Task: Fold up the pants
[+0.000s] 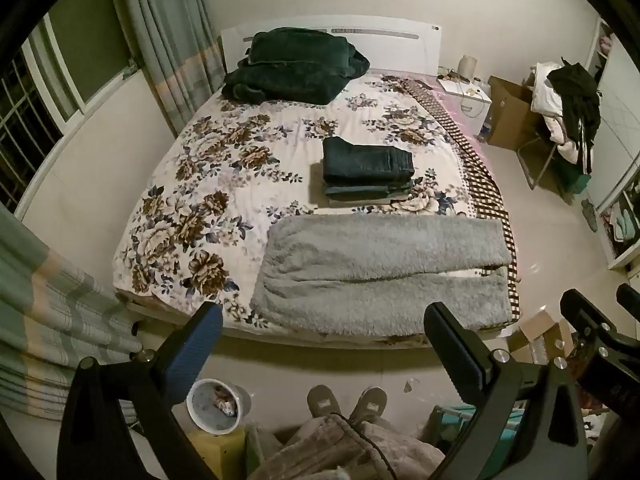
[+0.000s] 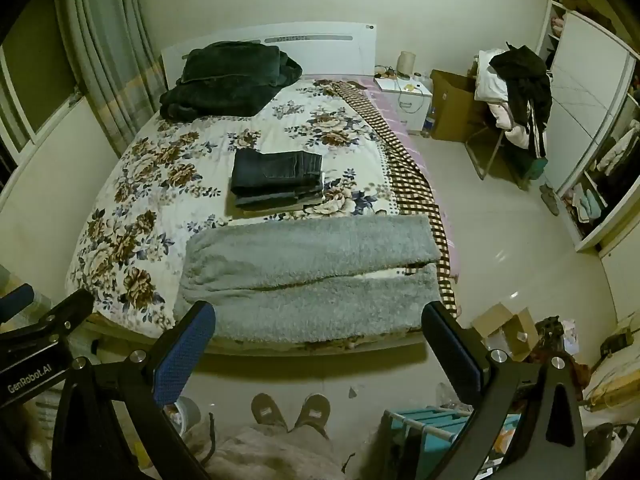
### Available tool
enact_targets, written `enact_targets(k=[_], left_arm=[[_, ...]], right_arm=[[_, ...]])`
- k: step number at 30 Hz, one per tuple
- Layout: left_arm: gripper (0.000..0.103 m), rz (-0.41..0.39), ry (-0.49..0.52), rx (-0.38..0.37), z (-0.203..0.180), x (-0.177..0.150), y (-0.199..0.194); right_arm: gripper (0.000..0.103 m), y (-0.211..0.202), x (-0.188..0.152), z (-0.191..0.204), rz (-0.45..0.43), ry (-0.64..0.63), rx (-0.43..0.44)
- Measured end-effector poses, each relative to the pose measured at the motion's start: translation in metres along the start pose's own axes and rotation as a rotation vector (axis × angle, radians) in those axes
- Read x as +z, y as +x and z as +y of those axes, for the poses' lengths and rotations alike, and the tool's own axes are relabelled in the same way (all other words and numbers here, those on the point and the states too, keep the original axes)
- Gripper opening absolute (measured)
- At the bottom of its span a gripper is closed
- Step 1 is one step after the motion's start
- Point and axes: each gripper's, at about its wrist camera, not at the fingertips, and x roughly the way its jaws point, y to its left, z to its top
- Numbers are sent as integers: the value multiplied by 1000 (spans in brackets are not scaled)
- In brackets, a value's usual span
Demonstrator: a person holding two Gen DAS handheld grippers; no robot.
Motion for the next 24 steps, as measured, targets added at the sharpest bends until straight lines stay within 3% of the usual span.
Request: enact_targets(k=[24], left_arm=[[103, -16, -5, -5, 1, 0, 0]], right_arm=[[103, 0, 1, 0, 0, -8, -10]])
